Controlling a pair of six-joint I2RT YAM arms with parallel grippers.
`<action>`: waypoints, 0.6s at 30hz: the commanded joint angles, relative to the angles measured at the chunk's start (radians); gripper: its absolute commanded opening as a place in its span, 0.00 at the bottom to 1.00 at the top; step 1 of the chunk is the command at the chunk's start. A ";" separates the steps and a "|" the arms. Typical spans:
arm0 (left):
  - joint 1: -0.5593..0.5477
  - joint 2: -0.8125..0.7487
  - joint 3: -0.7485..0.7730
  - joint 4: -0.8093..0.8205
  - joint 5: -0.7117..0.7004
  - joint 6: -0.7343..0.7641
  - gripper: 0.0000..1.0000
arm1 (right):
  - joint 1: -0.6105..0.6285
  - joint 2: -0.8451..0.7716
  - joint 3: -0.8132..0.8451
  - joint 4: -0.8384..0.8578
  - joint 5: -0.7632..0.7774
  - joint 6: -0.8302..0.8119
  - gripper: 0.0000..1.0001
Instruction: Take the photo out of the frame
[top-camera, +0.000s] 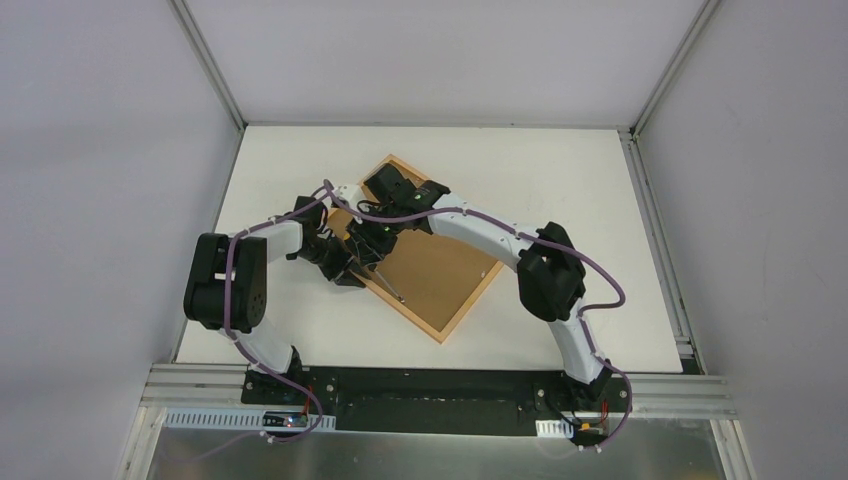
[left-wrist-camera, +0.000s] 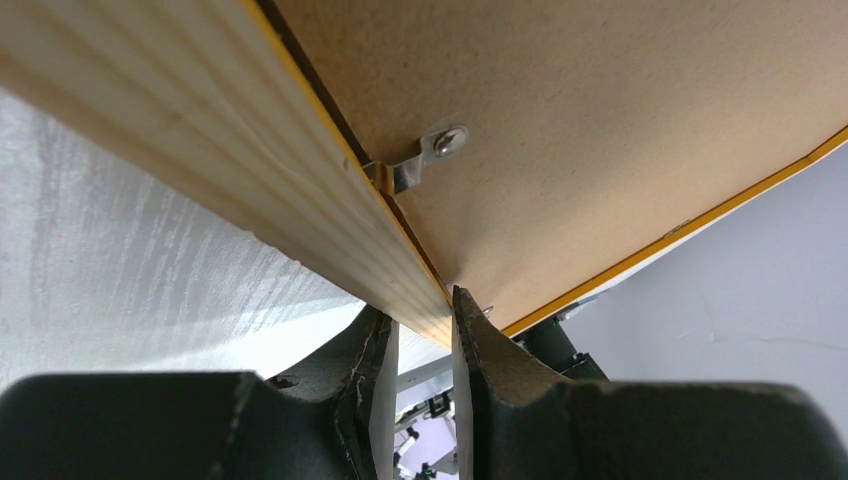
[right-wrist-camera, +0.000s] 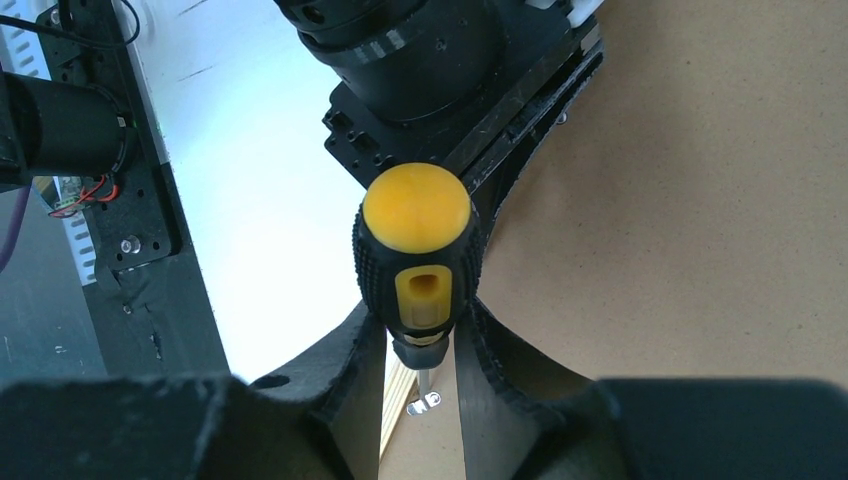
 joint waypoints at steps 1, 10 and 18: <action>0.001 0.046 0.000 -0.003 -0.058 0.059 0.00 | -0.001 0.015 -0.010 -0.068 0.018 0.044 0.00; 0.003 0.058 0.006 -0.022 -0.067 0.066 0.00 | -0.001 0.024 -0.015 -0.155 0.055 0.083 0.00; 0.004 0.068 0.012 -0.025 -0.064 0.075 0.00 | 0.002 -0.008 -0.007 -0.167 0.087 0.033 0.00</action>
